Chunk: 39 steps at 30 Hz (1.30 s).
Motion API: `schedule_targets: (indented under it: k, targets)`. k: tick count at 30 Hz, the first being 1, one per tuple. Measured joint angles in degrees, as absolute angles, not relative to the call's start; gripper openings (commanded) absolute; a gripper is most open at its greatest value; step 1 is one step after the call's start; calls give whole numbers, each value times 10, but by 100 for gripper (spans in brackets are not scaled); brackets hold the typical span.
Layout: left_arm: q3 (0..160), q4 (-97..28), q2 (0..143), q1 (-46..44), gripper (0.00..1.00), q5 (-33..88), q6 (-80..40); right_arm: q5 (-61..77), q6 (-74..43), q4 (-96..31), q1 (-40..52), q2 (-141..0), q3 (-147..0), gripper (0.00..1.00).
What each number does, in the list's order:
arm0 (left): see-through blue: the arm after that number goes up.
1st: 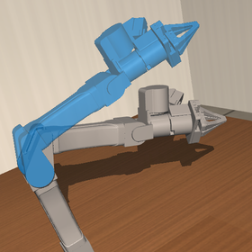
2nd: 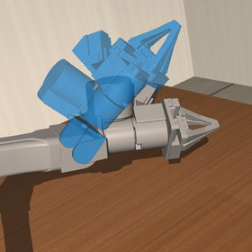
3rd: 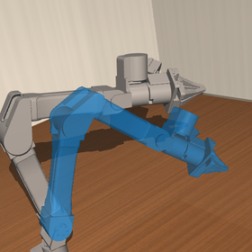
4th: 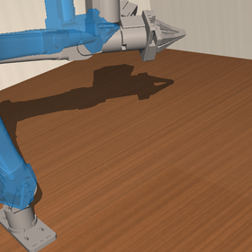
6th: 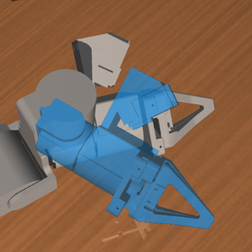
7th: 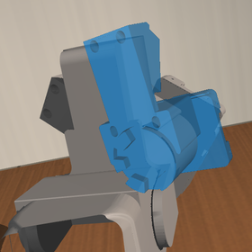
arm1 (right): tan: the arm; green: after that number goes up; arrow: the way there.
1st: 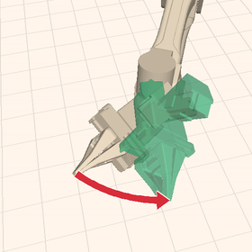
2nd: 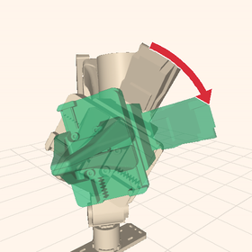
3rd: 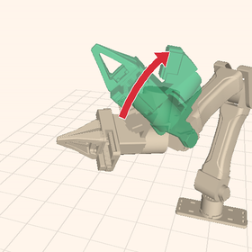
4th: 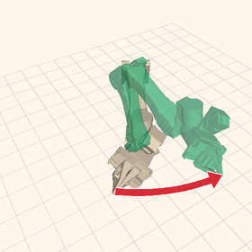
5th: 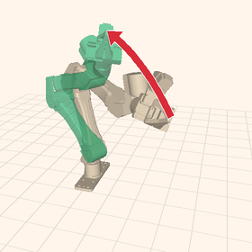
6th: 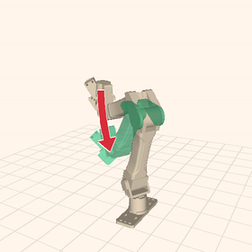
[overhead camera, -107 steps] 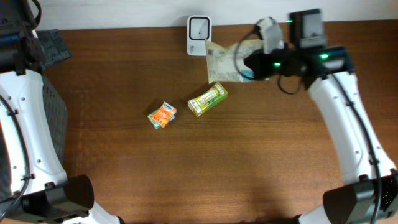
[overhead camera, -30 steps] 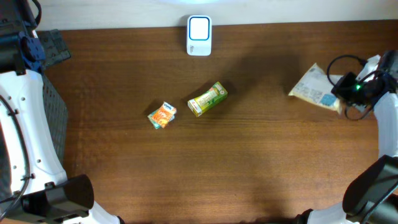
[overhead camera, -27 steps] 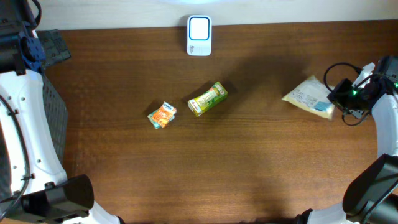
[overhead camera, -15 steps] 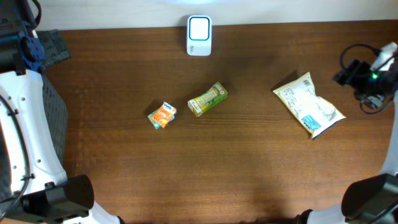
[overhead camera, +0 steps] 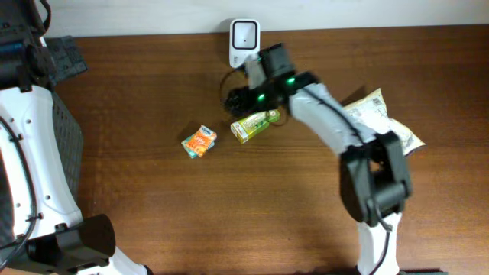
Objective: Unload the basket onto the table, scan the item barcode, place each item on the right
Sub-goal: 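Reach the right gripper to the green tea carton and grasp it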
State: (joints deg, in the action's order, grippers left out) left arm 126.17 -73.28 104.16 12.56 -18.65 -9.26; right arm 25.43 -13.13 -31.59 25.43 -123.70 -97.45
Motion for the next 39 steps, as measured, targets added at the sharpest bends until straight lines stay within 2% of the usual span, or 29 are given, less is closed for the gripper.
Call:
schedule_targets:
  k: [5,7,10,14,17,20,22,26,31,35,39]
  targets:
    - [1262,-733,1042,126,99,-187,-93,254,-131,-317,303,-1255,-974,80]
    - [1262,-733,1042,126,99,-187,-93,254,-132,-341,309,-1255,-974,76]
    - [1262,-733,1042,126,99,-187,-93,256,-133,-393,308,-1255,-975,68]
    - [1262,-733,1042,126,99,-187,-93,264,-129,-523,264,-1255,-977,64]
    - [1262,-733,1042,126,99,-187,-93,230,-116,-587,183,-1253,-980,65]
    - [1262,-733,1042,127,99,-187,-93,191,-105,-587,145,-1236,-984,70]
    - [1262,-733,1042,127,99,-187,-93,158,-102,-555,144,-1221,-992,73]
    - [1262,-733,1042,127,99,-187,-93,137,-93,-495,150,-1219,-993,73]
    - [1262,-733,1042,127,99,-186,-93,124,-110,-475,190,-1219,-985,89]
    - [1262,-733,1042,127,99,-187,-93,84,-152,-474,235,-1230,-981,87]
    - [1262,-733,1042,127,99,-187,-93,67,-181,-494,234,-1254,-979,82]
